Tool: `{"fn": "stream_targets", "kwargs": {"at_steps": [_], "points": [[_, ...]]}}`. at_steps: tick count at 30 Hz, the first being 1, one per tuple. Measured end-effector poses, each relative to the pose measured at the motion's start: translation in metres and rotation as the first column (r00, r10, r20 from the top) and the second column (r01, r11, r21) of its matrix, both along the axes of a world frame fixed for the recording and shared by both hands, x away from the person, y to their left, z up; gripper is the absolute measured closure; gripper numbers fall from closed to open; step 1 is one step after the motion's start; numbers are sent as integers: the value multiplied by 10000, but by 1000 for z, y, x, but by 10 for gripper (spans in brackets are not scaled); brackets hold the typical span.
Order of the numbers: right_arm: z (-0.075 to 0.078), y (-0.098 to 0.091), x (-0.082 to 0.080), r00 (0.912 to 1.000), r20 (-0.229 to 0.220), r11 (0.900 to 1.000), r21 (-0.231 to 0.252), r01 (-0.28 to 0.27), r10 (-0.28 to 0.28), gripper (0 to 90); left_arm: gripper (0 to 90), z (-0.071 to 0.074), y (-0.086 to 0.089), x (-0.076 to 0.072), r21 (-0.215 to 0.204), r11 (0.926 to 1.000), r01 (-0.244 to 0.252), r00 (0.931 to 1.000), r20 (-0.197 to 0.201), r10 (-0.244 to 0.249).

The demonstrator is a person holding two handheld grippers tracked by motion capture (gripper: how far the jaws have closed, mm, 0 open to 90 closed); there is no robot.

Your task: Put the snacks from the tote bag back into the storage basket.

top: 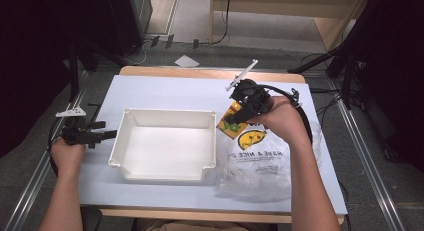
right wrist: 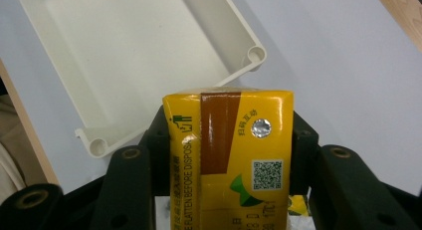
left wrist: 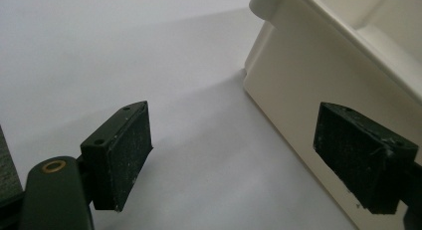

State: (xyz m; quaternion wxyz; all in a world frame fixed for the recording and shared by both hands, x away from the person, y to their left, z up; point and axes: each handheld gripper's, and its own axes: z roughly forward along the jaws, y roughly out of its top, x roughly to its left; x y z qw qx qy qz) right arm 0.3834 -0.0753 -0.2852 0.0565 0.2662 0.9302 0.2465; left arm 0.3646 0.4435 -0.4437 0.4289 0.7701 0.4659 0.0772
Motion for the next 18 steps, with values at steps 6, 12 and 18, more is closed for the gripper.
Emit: {"fn": "stream_targets", "kwargs": {"at_steps": [6,12,18], "points": [[4,8,3,9997,-90,9997,92,-231,232,544,162,0,0,0,-5,10000,3,10000,12,-3],[7,21,6,9988,-107,9986,246,-476,479,544,163,0,1,0,-23,10000,7,10000,15,-7],[9,34,9,9977,-97,9975,221,-665,667,544,163,0,1,0,-27,10000,10,10000,39,-10]]}}
